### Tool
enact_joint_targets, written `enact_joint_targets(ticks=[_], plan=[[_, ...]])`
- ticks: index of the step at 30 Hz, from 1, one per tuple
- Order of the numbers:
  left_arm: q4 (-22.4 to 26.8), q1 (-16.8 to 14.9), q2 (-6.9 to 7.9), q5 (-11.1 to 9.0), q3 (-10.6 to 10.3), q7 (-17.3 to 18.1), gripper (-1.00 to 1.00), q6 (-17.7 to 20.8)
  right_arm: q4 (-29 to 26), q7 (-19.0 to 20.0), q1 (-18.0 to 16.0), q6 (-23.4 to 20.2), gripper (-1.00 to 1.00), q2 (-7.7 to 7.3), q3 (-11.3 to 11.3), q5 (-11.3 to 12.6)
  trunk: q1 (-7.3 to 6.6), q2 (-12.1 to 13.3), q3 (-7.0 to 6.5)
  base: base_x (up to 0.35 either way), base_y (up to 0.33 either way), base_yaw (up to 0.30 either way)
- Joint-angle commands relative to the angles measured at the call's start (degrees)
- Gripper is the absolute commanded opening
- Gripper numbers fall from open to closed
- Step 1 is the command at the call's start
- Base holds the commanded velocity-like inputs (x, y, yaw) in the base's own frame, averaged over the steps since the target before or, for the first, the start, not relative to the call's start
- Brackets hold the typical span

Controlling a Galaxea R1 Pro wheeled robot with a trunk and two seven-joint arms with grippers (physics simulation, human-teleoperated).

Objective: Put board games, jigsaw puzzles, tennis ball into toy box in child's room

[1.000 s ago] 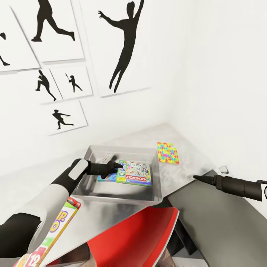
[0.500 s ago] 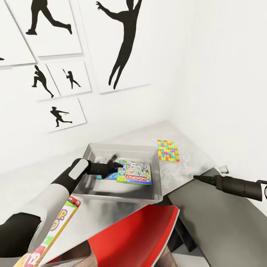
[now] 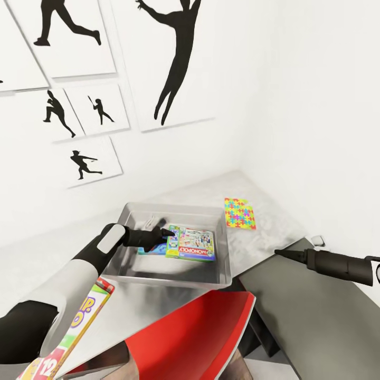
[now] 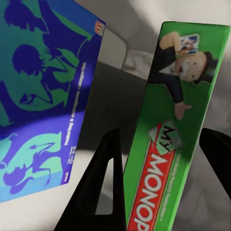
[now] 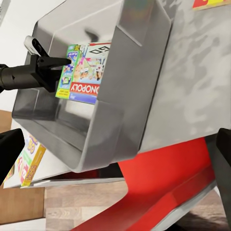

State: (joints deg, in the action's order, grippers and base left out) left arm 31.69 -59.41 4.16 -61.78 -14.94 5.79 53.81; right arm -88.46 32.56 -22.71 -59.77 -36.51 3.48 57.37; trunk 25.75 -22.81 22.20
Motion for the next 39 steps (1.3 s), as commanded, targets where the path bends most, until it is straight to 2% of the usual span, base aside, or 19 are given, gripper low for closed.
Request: enact_joint_targets(ticks=[1,39], plan=[[0.01,-0.06,0.08,0.42,-0.27,0.59,-1.00,-0.02,-0.06,0.45,-0.05,-0.23,1.00,0.00,0.05,-0.37,0.03,-0.10,0.10,0.000,0.000,0.000],[0.01,-0.35,0.06,0.43,-0.27,0.54,-1.00,-0.02,-0.31,0.46,0.03,-0.23,1.00,-0.06,0.21,-0.37,0.03,-0.10,2.46,0.000,0.000,0.000]])
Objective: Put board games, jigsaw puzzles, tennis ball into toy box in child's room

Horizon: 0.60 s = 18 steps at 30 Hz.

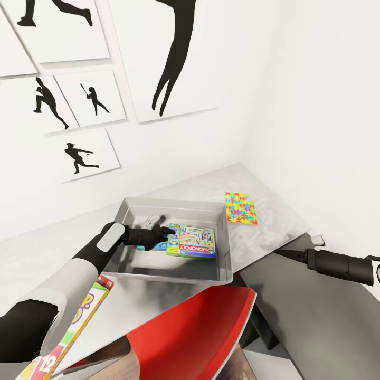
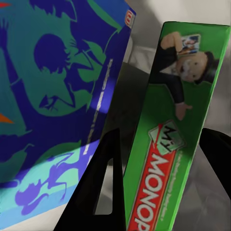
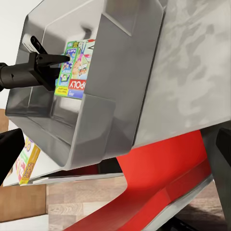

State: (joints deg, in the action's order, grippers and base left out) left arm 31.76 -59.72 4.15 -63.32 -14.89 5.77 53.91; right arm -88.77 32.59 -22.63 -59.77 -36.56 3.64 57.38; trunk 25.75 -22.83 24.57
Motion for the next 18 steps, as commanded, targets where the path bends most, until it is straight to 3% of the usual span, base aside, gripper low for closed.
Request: enact_joint_targets(ticks=[1,18], plan=[[-0.05,-0.05,0.09,1.97,-0.31,0.56,-1.00,-0.12,0.00,0.44,-0.05,-0.23,1.00,0.00,0.05,-0.37,0.04,-0.09,0.10,0.000,0.000,0.000],[-0.10,-0.05,0.22,1.97,-0.31,0.51,-1.00,-0.12,0.00,0.46,-0.04,-0.23,1.00,0.00,0.05,-0.34,0.04,-0.09,0.17,0.000,0.000,0.000]])
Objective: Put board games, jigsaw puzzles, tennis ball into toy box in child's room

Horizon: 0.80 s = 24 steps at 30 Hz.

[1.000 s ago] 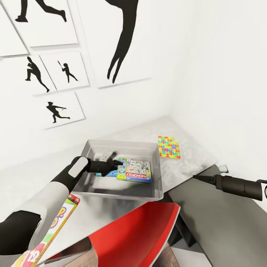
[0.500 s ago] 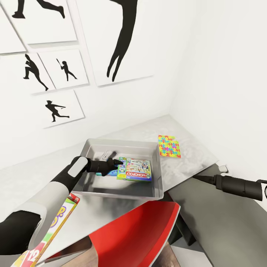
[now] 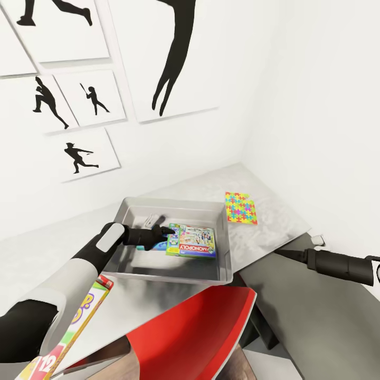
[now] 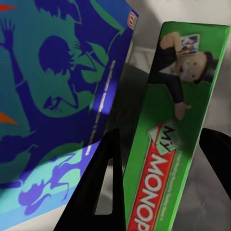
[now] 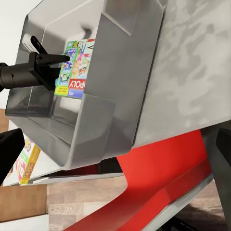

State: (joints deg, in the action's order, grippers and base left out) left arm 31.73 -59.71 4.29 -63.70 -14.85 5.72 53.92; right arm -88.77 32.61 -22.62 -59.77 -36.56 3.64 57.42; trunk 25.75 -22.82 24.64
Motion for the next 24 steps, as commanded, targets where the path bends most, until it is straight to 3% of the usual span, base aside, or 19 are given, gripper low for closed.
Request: enact_joint_targets(ticks=[1,8,9,24], plan=[[-0.06,-0.05,0.09,2.35,-0.35,0.57,-1.00,-0.13,0.00,0.44,-0.05,-0.23,1.00,0.00,0.05,-0.38,0.03,-0.09,0.09,0.000,0.000,0.000],[-0.02,-0.05,0.12,2.35,-0.35,0.68,-1.00,-0.13,-0.05,0.44,-0.05,-0.23,1.00,0.00,0.05,-0.38,0.03,-0.09,0.09,0.000,0.000,0.000],[-0.02,-0.05,0.12,2.35,-0.35,0.68,1.00,-0.13,-0.09,0.44,-0.05,-0.23,1.00,0.00,0.05,-0.38,0.03,-0.09,0.09,0.000,0.000,0.000],[0.03,0.03,0.11,2.20,-0.35,0.83,1.00,-0.13,-0.53,0.44,-0.05,-0.23,1.00,0.00,0.05,-0.38,0.03,-0.09,0.09,0.000,0.000,0.000]])
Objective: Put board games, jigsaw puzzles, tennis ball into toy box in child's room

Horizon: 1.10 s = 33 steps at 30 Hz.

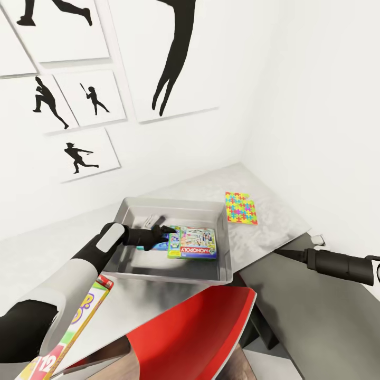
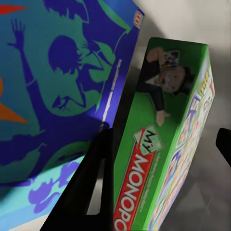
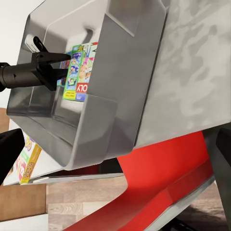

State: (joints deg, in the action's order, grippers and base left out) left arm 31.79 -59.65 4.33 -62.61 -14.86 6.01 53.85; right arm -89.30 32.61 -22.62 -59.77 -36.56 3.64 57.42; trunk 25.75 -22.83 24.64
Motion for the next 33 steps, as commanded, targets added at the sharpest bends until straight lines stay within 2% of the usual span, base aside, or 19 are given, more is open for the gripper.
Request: enact_joint_targets(ticks=[1,15,18,22,26,33], plan=[[-0.02,-0.03,0.06,1.09,-0.34,0.59,1.00,-0.06,-0.02,0.44,-0.05,-0.23,1.00,0.00,0.05,-0.38,0.04,-0.09,0.09,0.000,0.000,0.000],[1.05,-0.10,0.20,0.93,-0.17,1.18,1.00,0.45,-0.08,0.44,-0.05,-0.23,1.00,0.00,0.05,-0.38,0.04,-0.09,0.09,0.000,0.000,0.000],[3.03,0.11,0.45,0.92,0.14,1.26,1.00,1.74,-0.08,0.44,-0.04,-0.23,1.00,0.00,0.05,-0.38,0.04,-0.09,0.09,0.000,0.000,0.000],[5.92,0.49,1.53,0.62,0.39,1.27,1.00,2.91,-0.08,0.44,-0.04,-0.23,1.00,0.00,0.05,-0.38,0.04,-0.09,0.09,0.000,0.000,0.000],[8.92,1.35,3.26,-0.04,0.57,1.28,1.00,3.90,-0.08,0.47,-0.04,-0.23,1.00,0.00,0.05,-0.38,0.04,-0.09,0.09,0.000,0.000,0.000],[10.85,2.13,4.76,-1.44,0.67,1.28,1.00,4.62,-0.10,0.50,-0.05,-0.23,1.00,0.00,0.05,-0.38,0.04,-0.09,0.09,0.000,0.000,0.000]])
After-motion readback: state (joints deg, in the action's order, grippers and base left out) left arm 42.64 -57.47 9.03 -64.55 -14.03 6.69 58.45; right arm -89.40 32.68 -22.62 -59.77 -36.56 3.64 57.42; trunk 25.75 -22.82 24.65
